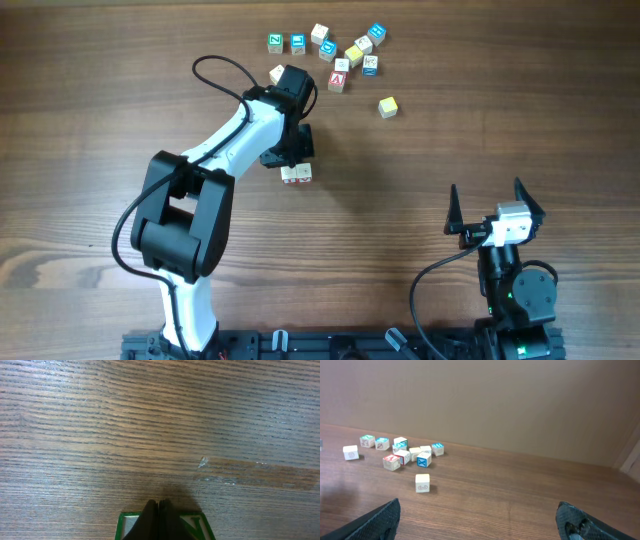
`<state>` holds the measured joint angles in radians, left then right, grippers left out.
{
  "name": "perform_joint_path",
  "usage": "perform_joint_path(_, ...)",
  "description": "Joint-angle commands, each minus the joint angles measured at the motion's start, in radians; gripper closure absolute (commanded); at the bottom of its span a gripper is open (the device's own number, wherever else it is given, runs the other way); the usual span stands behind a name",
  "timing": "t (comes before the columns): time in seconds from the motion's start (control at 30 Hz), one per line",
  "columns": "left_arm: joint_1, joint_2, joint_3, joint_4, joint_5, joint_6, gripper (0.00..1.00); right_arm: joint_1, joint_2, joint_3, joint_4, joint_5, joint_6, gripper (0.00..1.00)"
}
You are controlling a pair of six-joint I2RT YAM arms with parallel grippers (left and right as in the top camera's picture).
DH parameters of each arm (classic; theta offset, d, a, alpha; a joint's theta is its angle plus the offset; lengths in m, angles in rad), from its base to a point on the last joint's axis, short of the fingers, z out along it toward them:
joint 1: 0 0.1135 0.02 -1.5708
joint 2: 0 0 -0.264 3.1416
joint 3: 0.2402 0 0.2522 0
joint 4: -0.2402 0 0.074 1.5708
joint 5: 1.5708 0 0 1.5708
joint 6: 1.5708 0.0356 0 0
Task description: Form a horizontal line
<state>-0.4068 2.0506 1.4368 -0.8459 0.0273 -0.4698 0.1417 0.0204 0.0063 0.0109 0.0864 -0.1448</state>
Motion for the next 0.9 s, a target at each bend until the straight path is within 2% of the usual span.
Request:
perform_joint_path(0.0,-0.002,0.014,-0.010,-0.002,0.005,-0.010,0.96,-0.006,-0.006,-0.001,0.003,-0.008,-0.012,0.00)
perform_joint_path(0.13,0.002,0.014,-0.010,0.040,0.004,-0.010,0.95,-0.006,-0.006,-0.001,0.003,-0.008,-0.012,0.00)
perform_joint_path(0.23,0.035,0.014,-0.007,0.097,0.004,-0.011,0.87,-0.006,-0.006,-0.001,0.003,-0.008,-0.012,0.00)
perform_joint_path(0.3,0.078,0.014,0.014,0.098,0.005,-0.011,0.87,-0.006,-0.006,-0.001,0.003,-0.008,-0.012,0.00)
perform_joint_path(0.47,0.162,0.012,0.031,-0.002,0.005,-0.013,0.96,-0.006,-0.006,-0.001,0.003,-0.008,-0.011,0.00)
perform_joint_path(0.6,0.143,0.012,0.016,-0.139,0.005,-0.009,0.96,-0.006,-0.006,-0.001,0.003,-0.008,-0.012,0.00)
perform_joint_path(0.87,0.071,0.012,-0.023,-0.104,0.005,-0.009,0.96,-0.006,-0.006,-0.001,0.003,-0.008,-0.012,0.00)
